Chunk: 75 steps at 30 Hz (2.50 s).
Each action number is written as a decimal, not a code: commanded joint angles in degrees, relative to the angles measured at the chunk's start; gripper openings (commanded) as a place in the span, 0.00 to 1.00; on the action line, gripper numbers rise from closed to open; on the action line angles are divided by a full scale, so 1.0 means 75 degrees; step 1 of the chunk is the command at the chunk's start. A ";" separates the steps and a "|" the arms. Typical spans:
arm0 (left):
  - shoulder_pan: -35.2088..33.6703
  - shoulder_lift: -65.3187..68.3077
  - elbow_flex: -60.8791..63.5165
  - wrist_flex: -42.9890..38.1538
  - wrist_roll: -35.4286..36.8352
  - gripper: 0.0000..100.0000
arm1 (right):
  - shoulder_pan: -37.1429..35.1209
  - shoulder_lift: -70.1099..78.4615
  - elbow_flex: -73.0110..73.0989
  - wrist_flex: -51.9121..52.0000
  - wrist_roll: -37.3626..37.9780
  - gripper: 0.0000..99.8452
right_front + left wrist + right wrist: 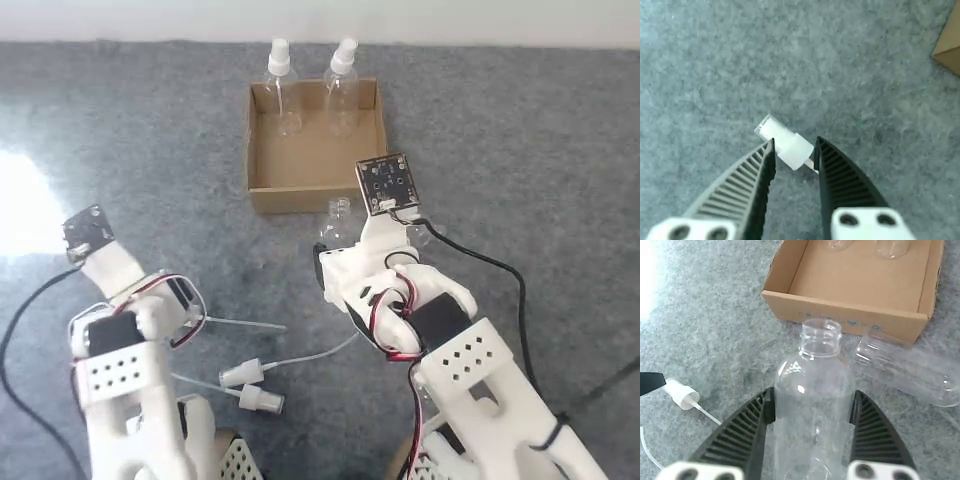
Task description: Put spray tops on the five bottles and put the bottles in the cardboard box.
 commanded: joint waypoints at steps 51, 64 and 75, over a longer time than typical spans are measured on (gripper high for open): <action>-0.0035 0.5169 -0.2338 -0.2321 0.2872 0.01 | 0.0029 -0.0287 0.0387 -0.0733 -0.0070 0.14; 0.0012 0.5169 -0.3194 -0.2262 0.2895 0.01 | 0.0029 -0.0287 0.0387 -0.0721 -0.0059 0.14; 0.0023 0.2989 -0.3229 -0.1782 0.2966 0.01 | 0.0029 -0.0287 0.0399 -0.0709 0.0422 0.14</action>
